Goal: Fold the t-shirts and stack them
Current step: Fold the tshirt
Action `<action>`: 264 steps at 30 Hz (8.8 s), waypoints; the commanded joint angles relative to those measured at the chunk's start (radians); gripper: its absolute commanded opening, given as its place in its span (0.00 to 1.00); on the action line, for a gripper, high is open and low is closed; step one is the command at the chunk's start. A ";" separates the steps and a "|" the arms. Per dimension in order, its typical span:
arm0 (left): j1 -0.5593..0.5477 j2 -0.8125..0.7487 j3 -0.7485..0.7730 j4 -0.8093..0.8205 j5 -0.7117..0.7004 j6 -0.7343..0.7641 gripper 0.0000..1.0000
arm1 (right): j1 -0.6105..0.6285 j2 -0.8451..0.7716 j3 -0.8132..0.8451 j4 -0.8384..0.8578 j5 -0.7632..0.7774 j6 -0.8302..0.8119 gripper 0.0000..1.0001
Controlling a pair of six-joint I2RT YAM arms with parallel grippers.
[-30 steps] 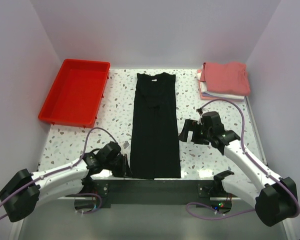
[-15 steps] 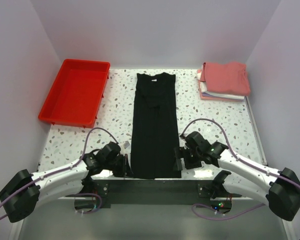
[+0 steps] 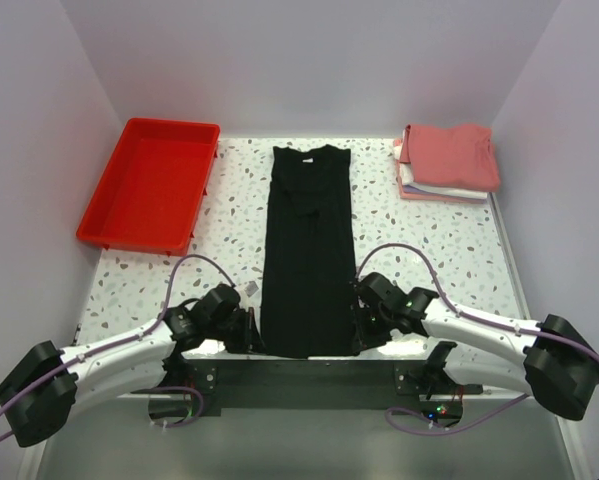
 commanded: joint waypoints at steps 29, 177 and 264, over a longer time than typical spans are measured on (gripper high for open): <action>-0.004 -0.100 0.186 0.073 -0.041 0.035 0.00 | -0.037 -0.077 0.211 -0.045 0.106 -0.057 0.00; 0.405 0.537 0.136 0.721 -0.098 0.218 0.46 | -0.439 0.116 0.352 0.222 0.331 -0.341 0.99; 0.405 -0.385 0.366 -0.003 -0.389 0.224 0.10 | -0.423 -0.050 0.415 -0.234 -0.741 -0.380 0.00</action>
